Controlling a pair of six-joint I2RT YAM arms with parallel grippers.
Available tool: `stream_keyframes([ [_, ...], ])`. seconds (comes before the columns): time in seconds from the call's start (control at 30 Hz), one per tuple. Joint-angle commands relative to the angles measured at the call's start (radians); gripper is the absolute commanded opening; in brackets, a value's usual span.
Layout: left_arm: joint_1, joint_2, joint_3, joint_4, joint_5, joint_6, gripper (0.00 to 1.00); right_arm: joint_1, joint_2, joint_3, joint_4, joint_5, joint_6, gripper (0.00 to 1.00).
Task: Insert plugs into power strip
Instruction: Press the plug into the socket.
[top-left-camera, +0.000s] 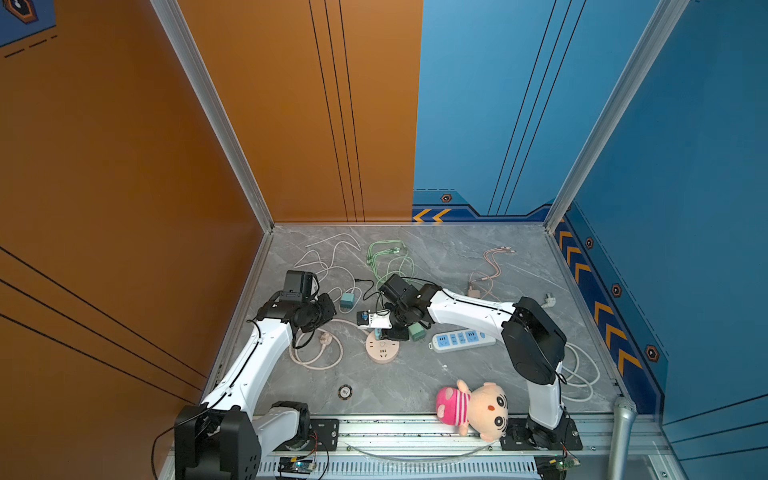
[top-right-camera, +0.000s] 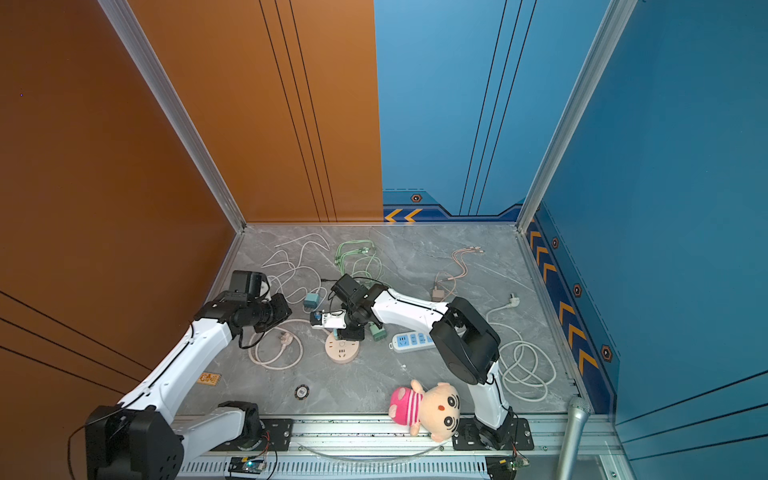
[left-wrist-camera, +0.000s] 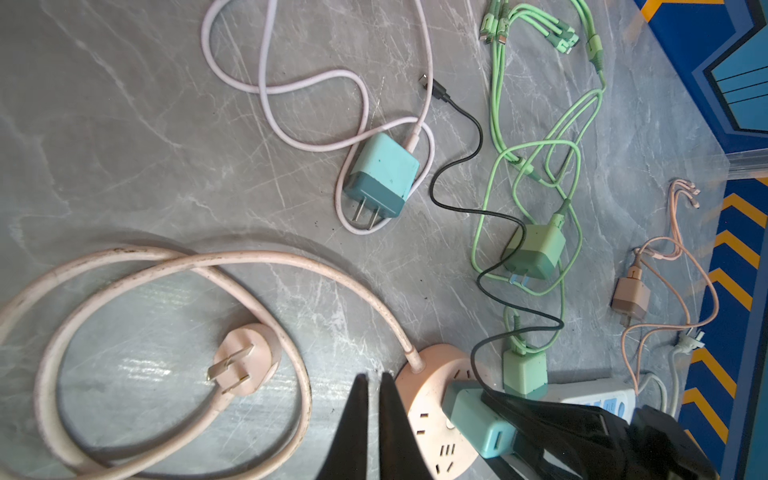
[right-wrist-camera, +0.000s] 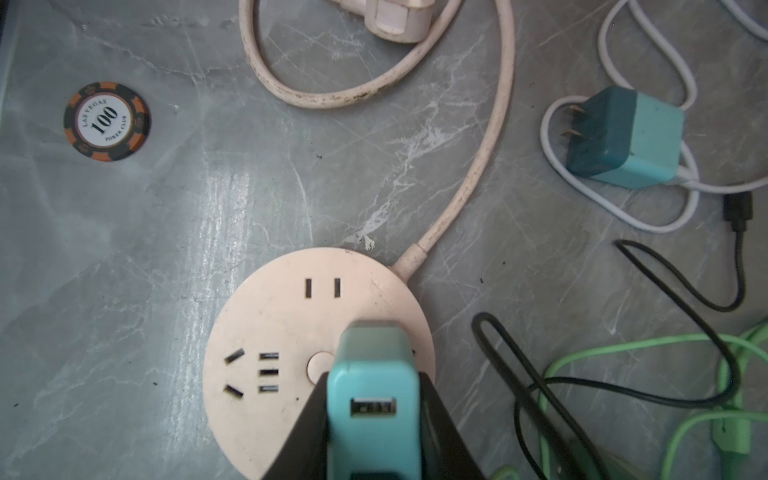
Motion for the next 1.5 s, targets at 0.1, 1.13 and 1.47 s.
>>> stream_keyframes([
  [0.1, 0.01, -0.011, -0.015, -0.003, 0.015, 0.015, 0.09, 0.0, 0.04, 0.04, -0.085, 0.01, 0.005, 0.26],
  [1.13, 0.019, -0.044, -0.007, -0.003, 0.012, 0.01, 0.07, -0.015, 0.037, 0.01, -0.044, 0.058, 0.037, 0.56],
  [1.47, 0.018, -0.076, -0.016, -0.003, 0.019, 0.002, 0.08, 0.007, -0.075, -0.045, -0.04, 0.082, 0.04, 0.68],
])
